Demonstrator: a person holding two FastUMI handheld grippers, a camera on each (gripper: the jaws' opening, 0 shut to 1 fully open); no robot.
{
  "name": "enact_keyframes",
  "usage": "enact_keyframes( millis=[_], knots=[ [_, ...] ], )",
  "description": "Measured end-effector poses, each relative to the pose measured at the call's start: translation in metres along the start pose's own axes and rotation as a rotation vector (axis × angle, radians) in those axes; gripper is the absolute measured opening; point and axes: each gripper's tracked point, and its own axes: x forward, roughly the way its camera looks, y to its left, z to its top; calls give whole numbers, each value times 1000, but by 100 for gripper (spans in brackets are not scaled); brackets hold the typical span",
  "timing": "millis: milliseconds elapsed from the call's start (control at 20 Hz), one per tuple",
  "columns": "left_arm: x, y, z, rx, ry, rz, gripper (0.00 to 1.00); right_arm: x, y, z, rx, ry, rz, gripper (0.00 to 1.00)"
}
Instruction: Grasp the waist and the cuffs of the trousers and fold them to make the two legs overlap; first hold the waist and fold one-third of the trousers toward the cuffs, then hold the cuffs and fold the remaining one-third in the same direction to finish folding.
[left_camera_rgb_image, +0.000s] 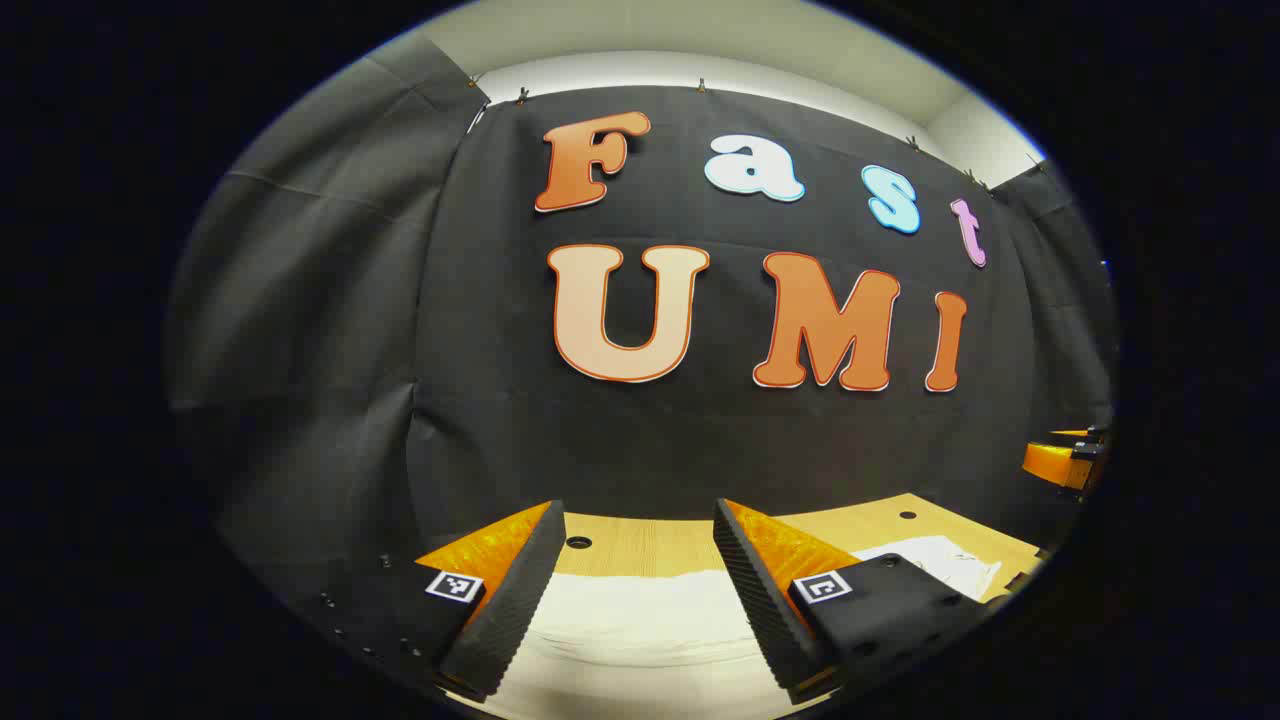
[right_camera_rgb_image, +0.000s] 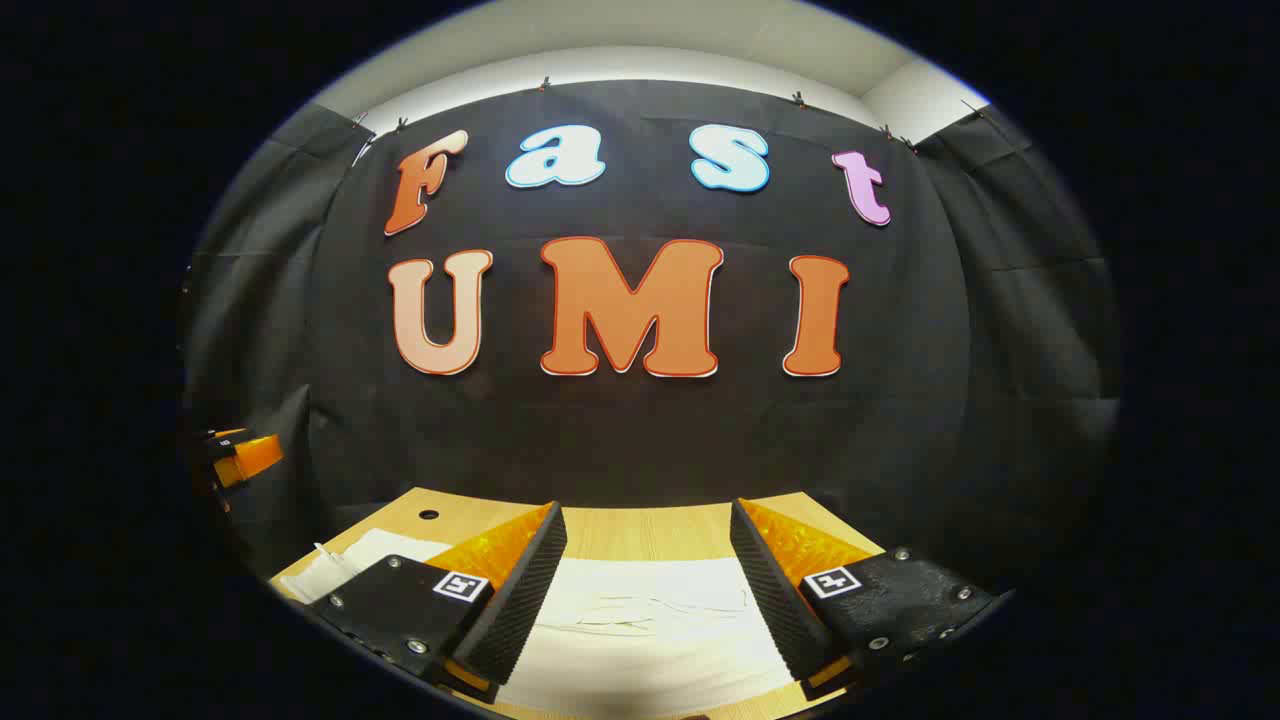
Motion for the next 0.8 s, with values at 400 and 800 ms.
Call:
enact_keyframes(
  millis=[400,800],
  knots=[
    [-5,30,3,2,-2,48,97,4,12,-6,-14,42,31,99],
    [-7,35,-1,2,8,54,97,3,6,-25,36,105,29,99]
  ],
)
